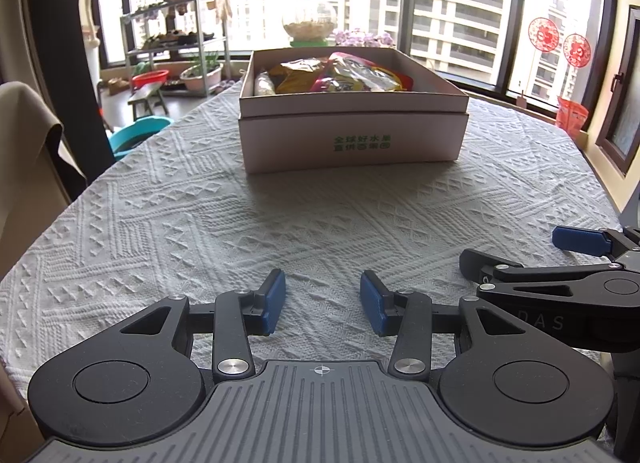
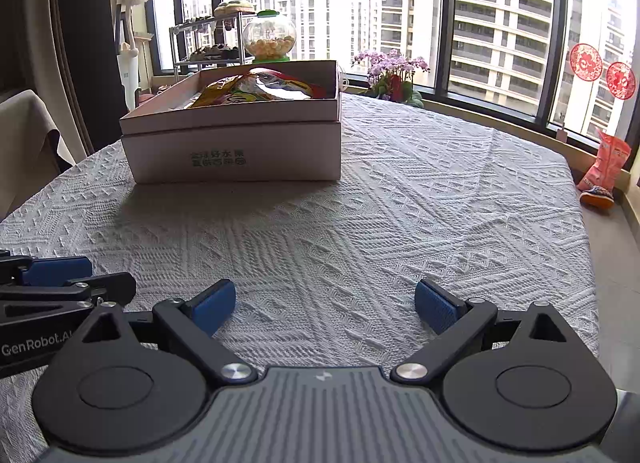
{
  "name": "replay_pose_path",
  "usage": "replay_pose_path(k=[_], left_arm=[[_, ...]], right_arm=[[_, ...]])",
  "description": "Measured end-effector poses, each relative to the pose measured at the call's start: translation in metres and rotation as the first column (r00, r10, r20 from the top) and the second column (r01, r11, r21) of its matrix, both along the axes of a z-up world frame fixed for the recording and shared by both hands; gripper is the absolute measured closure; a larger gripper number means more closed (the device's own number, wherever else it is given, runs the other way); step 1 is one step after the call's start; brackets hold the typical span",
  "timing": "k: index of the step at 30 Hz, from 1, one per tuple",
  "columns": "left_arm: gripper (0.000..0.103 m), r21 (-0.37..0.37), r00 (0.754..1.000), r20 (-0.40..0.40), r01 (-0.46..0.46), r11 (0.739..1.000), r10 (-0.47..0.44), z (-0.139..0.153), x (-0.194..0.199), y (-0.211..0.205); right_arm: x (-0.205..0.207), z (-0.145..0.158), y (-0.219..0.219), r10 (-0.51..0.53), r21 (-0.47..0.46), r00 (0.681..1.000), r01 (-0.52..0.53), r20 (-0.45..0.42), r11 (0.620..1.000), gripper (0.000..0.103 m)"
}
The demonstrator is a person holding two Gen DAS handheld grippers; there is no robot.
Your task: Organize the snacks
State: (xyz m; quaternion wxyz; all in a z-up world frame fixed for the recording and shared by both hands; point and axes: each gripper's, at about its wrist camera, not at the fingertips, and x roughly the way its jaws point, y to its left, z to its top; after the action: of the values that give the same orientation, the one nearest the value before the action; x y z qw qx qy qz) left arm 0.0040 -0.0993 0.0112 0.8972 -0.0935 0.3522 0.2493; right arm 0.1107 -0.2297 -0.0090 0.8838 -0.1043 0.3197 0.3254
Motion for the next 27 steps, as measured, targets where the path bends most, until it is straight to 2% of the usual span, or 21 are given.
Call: replay_pose_path(k=[27], left_arm=[[0.055, 0.006, 1.000, 0.004, -0.001, 1.000, 0.001, 0.0002, -0.0010, -0.0019]], right_arm=[[-0.0001, -0.0001, 0.0001, 0.000, 0.000, 1.000, 0.000, 0.000, 1.000, 0.006]])
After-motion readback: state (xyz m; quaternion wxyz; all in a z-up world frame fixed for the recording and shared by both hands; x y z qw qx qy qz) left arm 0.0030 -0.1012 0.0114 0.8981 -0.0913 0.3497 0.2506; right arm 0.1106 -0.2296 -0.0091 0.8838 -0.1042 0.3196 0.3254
